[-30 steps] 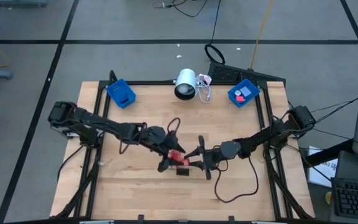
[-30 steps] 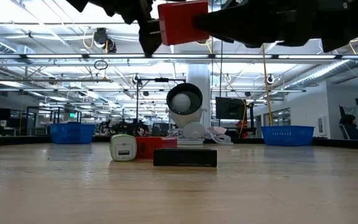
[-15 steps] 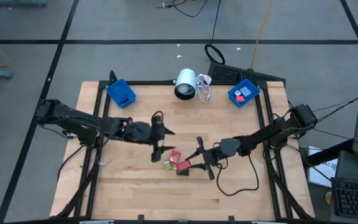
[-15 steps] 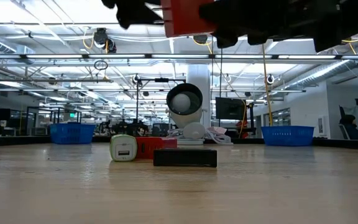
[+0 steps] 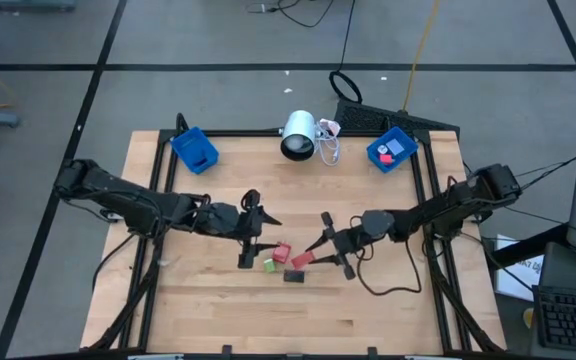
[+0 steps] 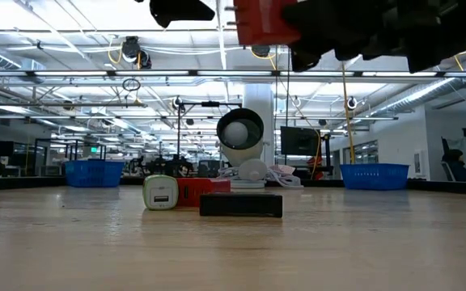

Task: Pick & Place Office items
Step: Put the top red charger adapter into the right blue bin

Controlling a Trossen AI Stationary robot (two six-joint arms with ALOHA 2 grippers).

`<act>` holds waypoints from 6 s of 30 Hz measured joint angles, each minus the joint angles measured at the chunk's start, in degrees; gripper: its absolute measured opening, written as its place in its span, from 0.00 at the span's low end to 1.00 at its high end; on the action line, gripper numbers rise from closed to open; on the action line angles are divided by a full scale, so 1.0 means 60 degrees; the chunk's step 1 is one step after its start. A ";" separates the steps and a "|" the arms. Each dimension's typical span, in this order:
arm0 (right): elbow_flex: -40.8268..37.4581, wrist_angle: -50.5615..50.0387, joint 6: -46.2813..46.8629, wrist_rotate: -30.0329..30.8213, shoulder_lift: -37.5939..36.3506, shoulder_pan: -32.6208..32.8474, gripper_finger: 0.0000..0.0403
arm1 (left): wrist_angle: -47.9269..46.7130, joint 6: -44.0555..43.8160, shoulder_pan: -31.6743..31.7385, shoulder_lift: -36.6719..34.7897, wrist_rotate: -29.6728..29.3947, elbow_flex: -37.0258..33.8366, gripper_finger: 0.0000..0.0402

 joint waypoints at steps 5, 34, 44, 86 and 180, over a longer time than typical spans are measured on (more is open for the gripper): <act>-0.0470 0.0703 0.0191 -0.0001 -0.0173 -0.0129 0.29 | 0.0272 0.0051 -0.0004 0.0000 0.0005 -0.0072 0.69; -0.2771 0.0822 0.0628 0.0564 -0.3528 -0.0814 0.29 | 0.3502 -0.0857 0.0463 -0.9125 -0.1249 -0.8128 0.64; -0.4050 0.0831 0.0707 0.1752 -0.4945 -0.1164 0.29 | 0.1188 -0.0957 0.0463 -1.1474 -0.2179 -0.8437 0.68; -0.4620 0.0539 0.2401 0.3564 -0.5575 -0.4009 0.29 | -0.1282 -0.0103 0.0463 -1.2724 -0.4087 -0.8437 0.68; -0.5232 -0.4113 0.3856 0.8047 -0.5574 -1.0053 0.29 | -0.1275 -0.0095 0.0462 -1.2721 -0.4077 -0.8429 0.72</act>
